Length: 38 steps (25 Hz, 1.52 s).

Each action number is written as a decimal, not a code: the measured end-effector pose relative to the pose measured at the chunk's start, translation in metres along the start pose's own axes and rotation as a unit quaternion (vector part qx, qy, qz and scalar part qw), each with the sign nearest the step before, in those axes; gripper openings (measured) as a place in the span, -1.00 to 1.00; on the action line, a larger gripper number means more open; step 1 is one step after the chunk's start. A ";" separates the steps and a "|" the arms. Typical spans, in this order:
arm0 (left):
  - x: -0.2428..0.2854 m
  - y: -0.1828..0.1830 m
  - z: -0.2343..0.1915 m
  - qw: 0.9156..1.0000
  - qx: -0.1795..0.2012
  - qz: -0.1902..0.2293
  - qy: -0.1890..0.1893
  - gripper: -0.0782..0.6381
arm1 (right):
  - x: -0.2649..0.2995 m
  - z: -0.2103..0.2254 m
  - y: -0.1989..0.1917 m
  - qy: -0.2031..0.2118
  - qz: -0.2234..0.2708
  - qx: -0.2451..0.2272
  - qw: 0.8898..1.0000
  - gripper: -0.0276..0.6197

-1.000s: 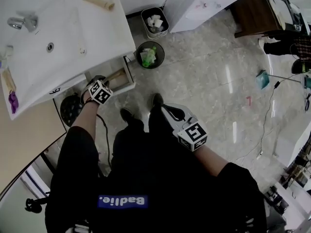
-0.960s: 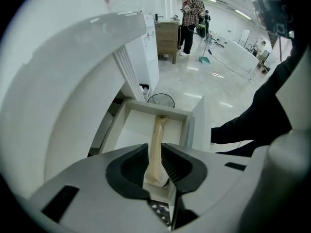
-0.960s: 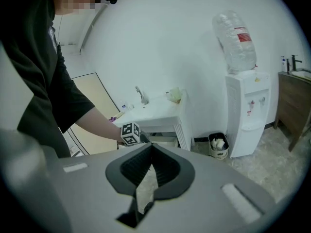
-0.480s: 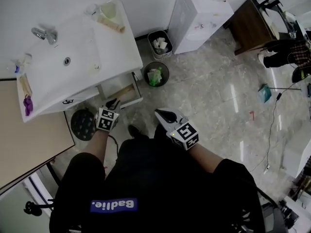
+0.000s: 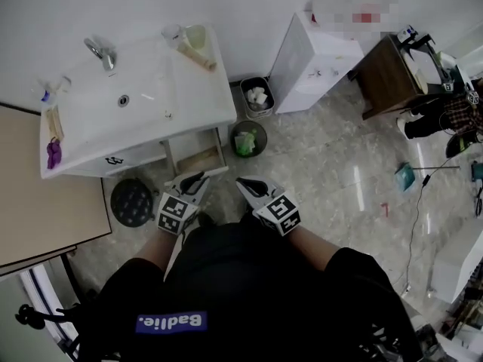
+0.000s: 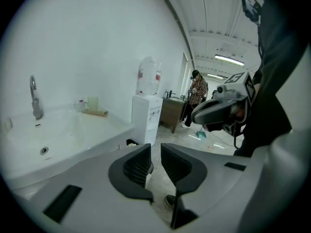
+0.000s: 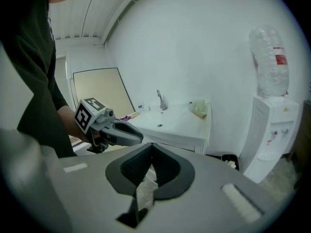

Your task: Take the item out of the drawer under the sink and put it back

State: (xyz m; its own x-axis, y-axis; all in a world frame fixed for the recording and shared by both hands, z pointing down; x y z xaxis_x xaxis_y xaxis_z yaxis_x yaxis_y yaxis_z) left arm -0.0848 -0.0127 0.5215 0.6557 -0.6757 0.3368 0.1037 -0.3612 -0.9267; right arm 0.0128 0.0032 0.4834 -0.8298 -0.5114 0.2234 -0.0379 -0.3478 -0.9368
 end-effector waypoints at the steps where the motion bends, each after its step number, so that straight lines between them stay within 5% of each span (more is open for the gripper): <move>1: -0.007 0.008 0.006 1.000 -0.001 0.009 -0.006 -0.61 | 0.002 -0.005 0.001 0.005 0.000 -0.004 1.000 -0.91; 12: -0.067 0.096 0.051 0.992 0.001 0.108 -0.058 -0.62 | 0.018 -0.043 0.039 0.042 0.027 -0.025 0.998 -0.91; 19: -0.086 0.120 0.058 0.985 0.023 0.171 -0.030 -0.74 | 0.026 -0.064 0.056 0.068 0.031 -0.048 0.996 -0.91; 38: -0.105 0.118 0.049 0.983 -0.001 0.181 -0.009 -0.76 | 0.030 -0.088 0.080 0.122 0.058 -0.050 0.990 -0.91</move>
State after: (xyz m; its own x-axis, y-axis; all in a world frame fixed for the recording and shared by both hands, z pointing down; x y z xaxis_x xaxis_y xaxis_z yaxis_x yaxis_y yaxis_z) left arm -0.1046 0.0470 0.3684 0.6624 -0.7489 -0.0186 -0.1402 -0.0995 -0.9851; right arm -0.0639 0.0289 0.3914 -0.9410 -0.3344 0.0519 0.0218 -0.2127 -0.9769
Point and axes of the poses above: the fingertips, and each gripper's own axes: x forward along the fingers, z to its right, y out of its top, the point moved 1 cm from there along -x, backward along the fingers, and after that the axes turned 14 degrees about z, right-handed, at the moved point
